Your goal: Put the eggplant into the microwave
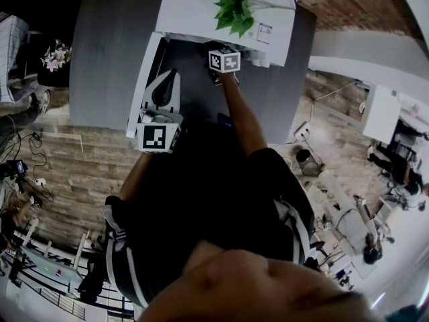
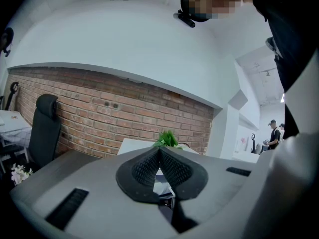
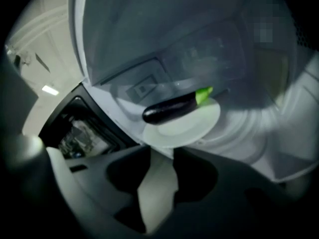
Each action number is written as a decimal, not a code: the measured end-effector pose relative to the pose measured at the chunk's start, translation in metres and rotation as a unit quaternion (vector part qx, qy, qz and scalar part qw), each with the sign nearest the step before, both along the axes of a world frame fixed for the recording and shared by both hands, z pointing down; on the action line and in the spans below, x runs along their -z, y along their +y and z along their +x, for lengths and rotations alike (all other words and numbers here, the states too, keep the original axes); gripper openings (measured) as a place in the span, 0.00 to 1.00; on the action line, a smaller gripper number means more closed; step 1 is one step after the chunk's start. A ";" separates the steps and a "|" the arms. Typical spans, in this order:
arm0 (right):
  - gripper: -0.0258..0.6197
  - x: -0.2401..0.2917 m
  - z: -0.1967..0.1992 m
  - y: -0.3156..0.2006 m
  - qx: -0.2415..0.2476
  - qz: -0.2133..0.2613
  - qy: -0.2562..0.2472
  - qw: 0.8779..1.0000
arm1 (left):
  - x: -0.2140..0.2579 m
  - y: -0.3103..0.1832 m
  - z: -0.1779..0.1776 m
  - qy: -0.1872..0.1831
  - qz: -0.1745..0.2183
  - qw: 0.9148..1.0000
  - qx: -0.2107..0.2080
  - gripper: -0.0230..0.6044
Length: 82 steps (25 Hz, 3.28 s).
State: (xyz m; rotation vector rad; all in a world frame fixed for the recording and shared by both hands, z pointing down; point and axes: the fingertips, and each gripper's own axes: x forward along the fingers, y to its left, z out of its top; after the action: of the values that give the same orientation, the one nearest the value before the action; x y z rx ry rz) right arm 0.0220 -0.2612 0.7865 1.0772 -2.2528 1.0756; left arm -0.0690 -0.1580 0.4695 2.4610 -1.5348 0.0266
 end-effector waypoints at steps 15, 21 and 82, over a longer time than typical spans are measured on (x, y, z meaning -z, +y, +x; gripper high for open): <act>0.18 -0.004 0.010 -0.005 -0.043 -0.013 -0.004 0.999 | 0.000 0.000 -0.002 0.000 0.000 1.000 0.002 0.09; 0.15 -0.006 0.011 -0.005 -0.042 -0.010 0.007 0.999 | -0.001 -0.001 -0.004 0.000 -0.001 1.000 0.004 0.09; 0.10 -0.001 0.014 -0.019 -0.109 0.000 0.026 0.994 | -0.002 0.004 -0.010 0.003 0.000 1.000 0.014 0.09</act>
State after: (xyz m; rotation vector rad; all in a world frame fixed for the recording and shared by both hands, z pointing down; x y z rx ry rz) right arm 0.0361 -0.2803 0.7877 1.3588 -2.1324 1.1183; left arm -0.0795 -0.1544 0.4712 2.4380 -1.5665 0.0142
